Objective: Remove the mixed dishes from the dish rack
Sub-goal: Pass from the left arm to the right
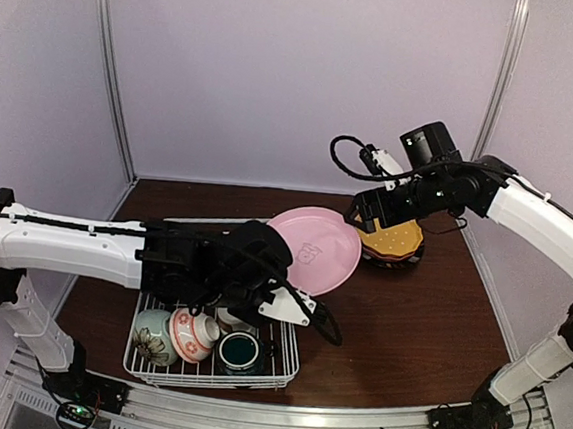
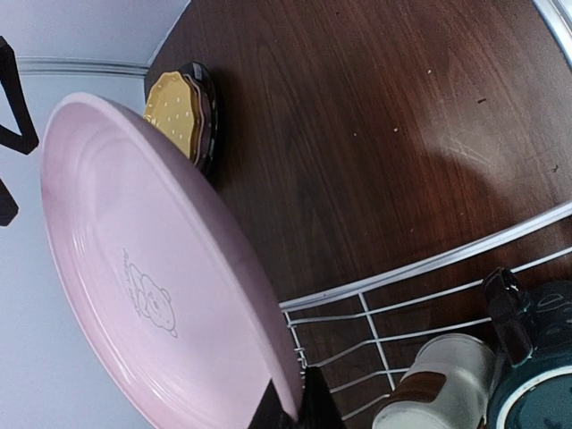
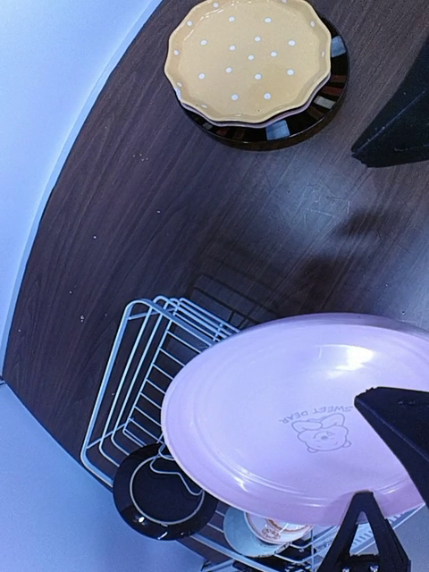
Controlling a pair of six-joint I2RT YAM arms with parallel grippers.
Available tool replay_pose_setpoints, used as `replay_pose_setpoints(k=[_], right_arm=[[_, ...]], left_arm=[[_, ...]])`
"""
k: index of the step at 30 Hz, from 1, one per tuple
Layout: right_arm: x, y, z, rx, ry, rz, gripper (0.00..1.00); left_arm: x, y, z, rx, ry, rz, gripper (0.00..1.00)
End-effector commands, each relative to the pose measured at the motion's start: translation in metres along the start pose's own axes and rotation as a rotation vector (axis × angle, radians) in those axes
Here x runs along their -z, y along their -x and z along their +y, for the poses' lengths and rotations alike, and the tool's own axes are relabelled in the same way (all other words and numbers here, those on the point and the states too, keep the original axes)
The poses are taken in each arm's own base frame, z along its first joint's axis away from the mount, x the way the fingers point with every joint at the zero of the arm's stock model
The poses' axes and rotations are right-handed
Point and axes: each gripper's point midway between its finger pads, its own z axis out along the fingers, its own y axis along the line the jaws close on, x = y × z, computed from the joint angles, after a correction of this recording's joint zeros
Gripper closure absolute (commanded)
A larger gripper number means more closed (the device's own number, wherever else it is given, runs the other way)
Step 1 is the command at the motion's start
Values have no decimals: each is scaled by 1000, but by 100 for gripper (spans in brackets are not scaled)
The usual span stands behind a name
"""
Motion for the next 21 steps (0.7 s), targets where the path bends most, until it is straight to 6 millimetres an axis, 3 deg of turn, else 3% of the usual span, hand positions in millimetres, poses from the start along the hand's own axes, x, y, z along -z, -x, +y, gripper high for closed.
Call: replay_pose_setpoints(k=[1, 12, 21], right_arm=[[-5, 0, -1, 40, -65, 20, 15], [-21, -9, 3, 71, -95, 66, 25], [-28, -12, 1, 79, -112, 83, 60]], left_arm=[[4, 9, 16, -7, 51, -11, 100], [5, 12, 13, -16, 52, -10, 100], [2, 10, 12, -18, 55, 4, 100]])
